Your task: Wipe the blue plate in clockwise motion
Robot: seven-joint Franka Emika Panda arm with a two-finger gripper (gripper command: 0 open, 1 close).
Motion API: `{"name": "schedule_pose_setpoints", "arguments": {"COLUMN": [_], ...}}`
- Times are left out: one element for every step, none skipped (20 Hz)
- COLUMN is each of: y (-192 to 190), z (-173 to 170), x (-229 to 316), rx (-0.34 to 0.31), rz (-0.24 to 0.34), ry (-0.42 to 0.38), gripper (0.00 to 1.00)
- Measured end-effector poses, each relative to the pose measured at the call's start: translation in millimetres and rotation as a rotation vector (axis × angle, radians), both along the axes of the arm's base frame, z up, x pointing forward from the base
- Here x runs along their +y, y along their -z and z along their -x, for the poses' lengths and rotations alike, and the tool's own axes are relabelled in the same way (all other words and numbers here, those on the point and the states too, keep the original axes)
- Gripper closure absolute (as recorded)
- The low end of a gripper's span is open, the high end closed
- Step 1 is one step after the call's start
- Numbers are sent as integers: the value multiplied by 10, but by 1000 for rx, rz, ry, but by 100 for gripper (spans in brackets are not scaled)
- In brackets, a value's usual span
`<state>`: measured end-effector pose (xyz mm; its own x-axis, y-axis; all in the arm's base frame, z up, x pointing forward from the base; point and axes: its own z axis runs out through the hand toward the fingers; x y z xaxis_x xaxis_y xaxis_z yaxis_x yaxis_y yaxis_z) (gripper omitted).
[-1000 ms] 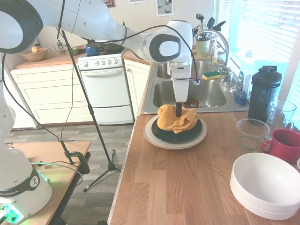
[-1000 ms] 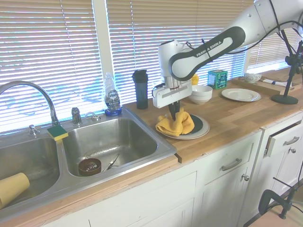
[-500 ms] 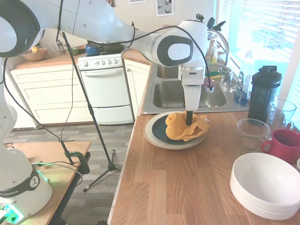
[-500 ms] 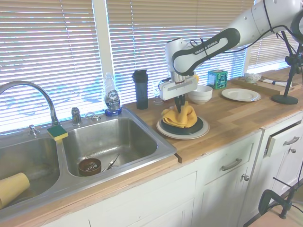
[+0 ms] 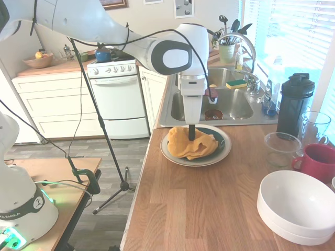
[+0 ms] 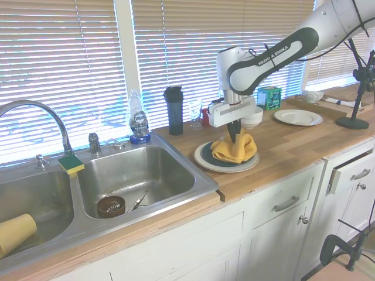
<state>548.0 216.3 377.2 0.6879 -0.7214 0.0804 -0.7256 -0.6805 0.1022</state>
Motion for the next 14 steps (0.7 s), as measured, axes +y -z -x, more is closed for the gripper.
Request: {"name": "schedule_pose_setpoints", "arguments": {"y": [-10,-20,-33,-58,-88,-126,-182,-251,-331,-416,-507,-594,-677,-761], "z": [64,111,145,159,164,166,168,170,174,179,184,192,205,220], "x": [53,102,140,164,170,166,155,137,115,87,47,3,-47,-105], "rx": [0,-1,0,-3,-7,-11,-18,-26,-35,-43,-52,-60,-64,-68], "rz": [-3,-8,-13,-19,-24,-30,-38,-48,-59,-69,-79,-87,-95,-101], "ry": [-11,-20,-24,-26,-24,-20,-16,-13,-10,-7,-5,-2,2,6], "gripper": [100,100,100,100,100,100,100,100,100,100,100,100,100,100]}}
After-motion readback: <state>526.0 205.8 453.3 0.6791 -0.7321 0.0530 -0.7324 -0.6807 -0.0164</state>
